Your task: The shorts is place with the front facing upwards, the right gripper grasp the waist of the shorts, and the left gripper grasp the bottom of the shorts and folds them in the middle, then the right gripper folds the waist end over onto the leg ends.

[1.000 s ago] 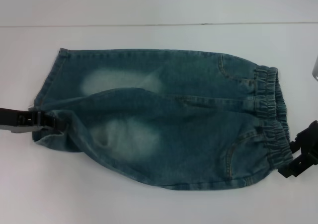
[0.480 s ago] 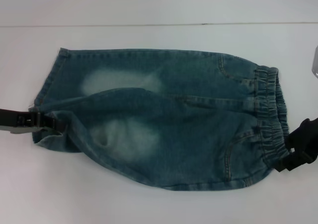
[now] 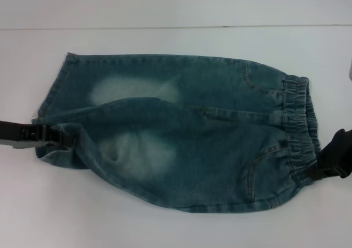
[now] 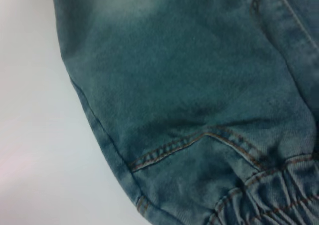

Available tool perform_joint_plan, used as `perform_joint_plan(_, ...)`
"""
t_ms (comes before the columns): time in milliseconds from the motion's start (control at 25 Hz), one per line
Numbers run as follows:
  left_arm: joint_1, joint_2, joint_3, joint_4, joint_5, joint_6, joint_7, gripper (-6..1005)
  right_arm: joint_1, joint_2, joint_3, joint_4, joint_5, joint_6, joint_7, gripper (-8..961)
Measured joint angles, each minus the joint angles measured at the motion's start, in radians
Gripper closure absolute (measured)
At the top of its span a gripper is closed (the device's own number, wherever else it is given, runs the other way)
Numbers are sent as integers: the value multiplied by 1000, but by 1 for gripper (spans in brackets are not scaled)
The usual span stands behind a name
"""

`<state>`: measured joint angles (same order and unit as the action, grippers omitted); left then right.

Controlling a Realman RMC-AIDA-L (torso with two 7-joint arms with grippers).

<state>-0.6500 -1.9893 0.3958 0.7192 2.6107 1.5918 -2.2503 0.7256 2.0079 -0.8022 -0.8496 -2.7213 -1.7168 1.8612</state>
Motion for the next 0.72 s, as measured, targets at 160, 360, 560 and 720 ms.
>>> perform_joint_plan(160,-3,3,0,0,0,0,0,970,0,-1,27,1,0,2,-17,749)
perform_joint_plan(360,-12,7,-8,6,-1,-2,-3,971,-1,-2,100,4,3,3,-47,891)
perform_joint_plan(560,-23,21,-18,12,-17,-59,-22,971,-6,-20,198,40,84,5,-72,901)
perform_joint_plan(720,-37,31,-26,5,-44,-116,-27,970,-26,-43,251,104,181,29,-73,901)
